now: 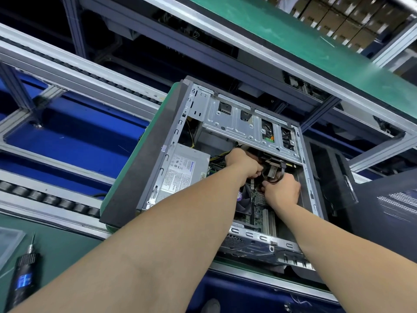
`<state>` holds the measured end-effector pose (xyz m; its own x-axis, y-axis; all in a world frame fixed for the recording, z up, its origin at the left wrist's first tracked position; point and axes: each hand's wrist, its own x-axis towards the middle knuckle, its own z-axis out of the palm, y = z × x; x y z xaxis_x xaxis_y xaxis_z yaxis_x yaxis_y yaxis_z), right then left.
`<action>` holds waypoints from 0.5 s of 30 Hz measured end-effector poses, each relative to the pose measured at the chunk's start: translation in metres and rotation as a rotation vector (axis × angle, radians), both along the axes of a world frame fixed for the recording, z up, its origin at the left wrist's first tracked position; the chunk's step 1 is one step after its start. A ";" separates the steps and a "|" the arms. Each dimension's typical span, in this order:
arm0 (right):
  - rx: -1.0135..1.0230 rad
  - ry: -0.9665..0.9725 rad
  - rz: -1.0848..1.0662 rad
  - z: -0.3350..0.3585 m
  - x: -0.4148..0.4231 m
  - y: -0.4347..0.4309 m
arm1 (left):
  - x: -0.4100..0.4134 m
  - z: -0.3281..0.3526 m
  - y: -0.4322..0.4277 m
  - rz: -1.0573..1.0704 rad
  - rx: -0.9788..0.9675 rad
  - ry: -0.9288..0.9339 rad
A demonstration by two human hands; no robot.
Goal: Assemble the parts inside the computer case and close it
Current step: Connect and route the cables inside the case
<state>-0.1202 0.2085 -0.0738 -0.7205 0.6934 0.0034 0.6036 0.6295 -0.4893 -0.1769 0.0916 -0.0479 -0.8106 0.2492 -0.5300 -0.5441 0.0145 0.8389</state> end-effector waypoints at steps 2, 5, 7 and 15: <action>0.007 -0.018 0.001 -0.001 -0.001 0.002 | 0.000 0.002 -0.001 0.000 0.017 -0.033; 0.020 -0.036 0.021 0.000 -0.001 0.004 | 0.001 0.006 -0.004 -0.011 0.039 -0.074; 0.023 -0.031 0.032 0.000 -0.001 0.006 | 0.000 0.006 -0.004 -0.019 0.054 -0.088; 0.022 -0.032 0.056 0.000 -0.001 0.008 | 0.001 0.005 -0.006 -0.007 0.050 -0.069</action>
